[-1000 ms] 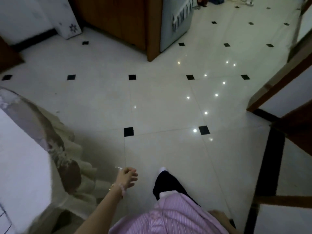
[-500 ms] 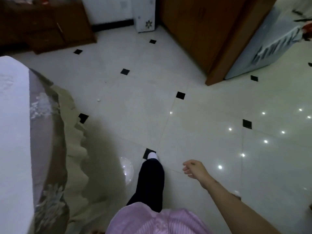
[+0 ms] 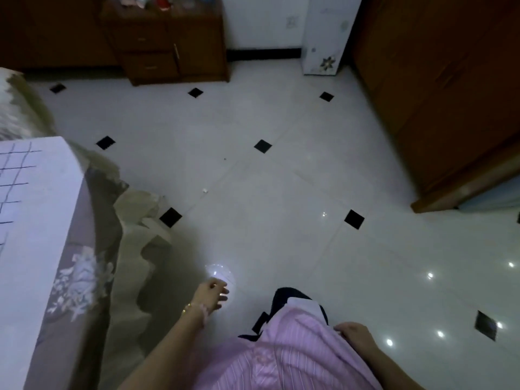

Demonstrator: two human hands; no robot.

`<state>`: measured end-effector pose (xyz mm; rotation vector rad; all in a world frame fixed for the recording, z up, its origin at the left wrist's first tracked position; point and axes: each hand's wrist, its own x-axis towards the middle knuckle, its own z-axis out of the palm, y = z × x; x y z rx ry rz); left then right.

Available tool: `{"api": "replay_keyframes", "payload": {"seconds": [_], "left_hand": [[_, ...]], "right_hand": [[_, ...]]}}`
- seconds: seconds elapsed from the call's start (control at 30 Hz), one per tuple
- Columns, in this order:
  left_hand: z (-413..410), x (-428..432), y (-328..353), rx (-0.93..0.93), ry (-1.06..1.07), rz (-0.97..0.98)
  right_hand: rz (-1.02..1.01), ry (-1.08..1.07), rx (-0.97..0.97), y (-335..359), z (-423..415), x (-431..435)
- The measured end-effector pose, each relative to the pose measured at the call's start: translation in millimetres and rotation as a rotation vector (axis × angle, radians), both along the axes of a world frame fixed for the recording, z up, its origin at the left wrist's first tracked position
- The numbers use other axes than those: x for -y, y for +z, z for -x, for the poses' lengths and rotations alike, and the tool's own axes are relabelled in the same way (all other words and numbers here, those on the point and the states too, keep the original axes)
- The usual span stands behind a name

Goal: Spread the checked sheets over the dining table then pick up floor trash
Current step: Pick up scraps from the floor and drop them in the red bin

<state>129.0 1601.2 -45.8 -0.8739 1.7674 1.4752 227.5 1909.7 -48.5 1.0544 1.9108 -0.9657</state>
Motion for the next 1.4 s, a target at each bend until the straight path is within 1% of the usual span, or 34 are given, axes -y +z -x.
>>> {"api": "replay_keyframes", "payload": {"seconds": [0.07,0.13,0.17,0.23,0.3,0.37,0.5,0.63,0.77,0.83,0.93,1.0,1.07,1.13,1.23,1.3,1.4], "left_hand": [[61.5,-12.7,8.1,-0.043,0.046,-0.02],[105.4,-14.2,3.3,-0.058,0.096,-0.028],[121.3,-11.8,-2.1,-0.04,0.107,-0.028],[153.7,-4.2,-14.7,0.02,0.172,-0.002],[175.4,7.3,-25.5,0.103,0.24,0.024],[189.0,20.9,-32.4,0.15,0.321,0.066],[210.6,43.7,-37.1,0.21,0.539,0.05],[222.5,61.1,-40.6,0.26,0.713,0.094],[241.0,74.4,-64.4,0.373,0.838,0.1],[262.6,80.6,-80.5,0.434,0.888,0.094],[314.2,96.1,-100.2,0.5,0.895,0.06],[361.0,123.1,-119.5,0.478,0.892,0.03],[414.6,159.1,-148.3,0.411,0.944,0.018],[466.2,196.7,-189.4,0.311,1.03,0.053],[530.7,238.5,-269.3,0.214,1.111,0.091],[559.1,259.8,-336.3,0.186,1.063,0.127],[583.2,279.0,-444.2,0.138,0.89,0.237]], "right_hand": [[-0.005,-0.02,0.014,-6.0,40.0,-8.1],[0.029,-0.033,-0.043,-17.0,95.9,-15.8],[0.05,0.003,-0.057,-19.8,128.4,-15.0],[0.098,-0.047,-0.04,-17.2,198.4,-8.9],[0.091,-0.021,-0.007,-6.1,270.0,-3.4],[0.126,0.045,0.01,-2.3,342.3,6.6],[0.144,0.283,-0.094,8.4,479.2,41.5],[0.237,0.423,-0.158,6.0,594.9,99.1],[0.3,0.516,-0.178,-8.1,679.7,162.2],[0.315,0.547,-0.153,-21.7,710.8,188.7],[0.292,0.598,-0.088,-49.0,747.2,221.7],[0.26,0.653,-0.034,-72.9,767.6,242.6],[0.248,0.713,0.01,-100.6,785.2,263.7],[0.246,0.817,0.03,-133.2,799.7,287.1],[0.26,0.953,0.014,-193.0,818.0,328.4],[0.279,1.009,0.028,-249.8,826.0,352.8],[0.241,1.117,0.013,-371.6,837.2,366.5]]}}
